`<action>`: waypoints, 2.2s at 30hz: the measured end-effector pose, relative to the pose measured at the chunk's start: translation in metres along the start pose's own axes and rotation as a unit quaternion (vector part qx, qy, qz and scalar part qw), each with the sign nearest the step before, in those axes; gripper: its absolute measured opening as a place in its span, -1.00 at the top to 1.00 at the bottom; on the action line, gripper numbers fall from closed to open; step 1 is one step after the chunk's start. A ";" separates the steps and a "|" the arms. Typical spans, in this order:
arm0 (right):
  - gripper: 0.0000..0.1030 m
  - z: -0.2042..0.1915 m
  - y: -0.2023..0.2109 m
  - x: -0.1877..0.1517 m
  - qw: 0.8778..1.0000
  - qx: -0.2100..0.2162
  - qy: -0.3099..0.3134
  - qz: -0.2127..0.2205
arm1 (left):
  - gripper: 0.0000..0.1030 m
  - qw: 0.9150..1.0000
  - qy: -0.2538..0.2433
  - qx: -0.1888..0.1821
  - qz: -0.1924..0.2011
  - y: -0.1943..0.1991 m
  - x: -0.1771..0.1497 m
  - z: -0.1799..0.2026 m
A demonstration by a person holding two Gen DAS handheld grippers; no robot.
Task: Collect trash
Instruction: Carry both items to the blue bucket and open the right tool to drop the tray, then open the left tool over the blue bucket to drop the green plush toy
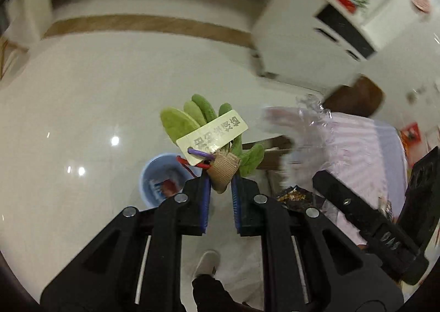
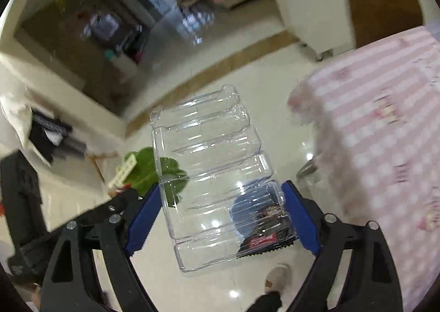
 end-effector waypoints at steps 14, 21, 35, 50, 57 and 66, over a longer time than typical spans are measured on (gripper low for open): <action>-0.68 -0.044 -0.105 -0.047 0.997 -0.011 0.034 -0.073 | 0.73 0.997 0.051 0.042 -0.043 -0.045 -0.008 -0.092; -0.70 -0.028 -0.127 -0.057 0.996 -0.030 0.019 -0.087 | 0.72 0.996 0.052 0.047 -0.058 -0.057 -0.012 -0.097; -0.72 -0.012 -0.112 -0.053 0.994 -0.048 0.021 -0.091 | 0.72 0.994 0.033 0.038 -0.094 -0.079 -0.019 -0.072; -0.72 0.015 -0.055 -0.027 0.992 -0.117 0.038 -0.031 | 0.71 0.993 -0.003 0.022 -0.117 -0.084 -0.018 -0.030; -0.72 0.030 -0.031 -0.020 0.991 -0.129 0.021 -0.011 | -0.17 0.989 0.002 0.042 -0.141 -0.084 -0.020 -0.022; -0.72 0.045 0.029 -0.002 0.989 -0.140 -0.001 0.038 | -0.18 0.993 -0.033 0.028 -0.112 -0.051 -0.008 0.026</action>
Point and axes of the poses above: each gripper's, at about its wrist camera, not at the fingertips, and y roughly against the way its jaws point, z to its right, x to its top, the point moved 2 cm from there along -y, roughly the way its jaws point, and after that the axes turned 13 degrees about z, right-handed, at the moved point
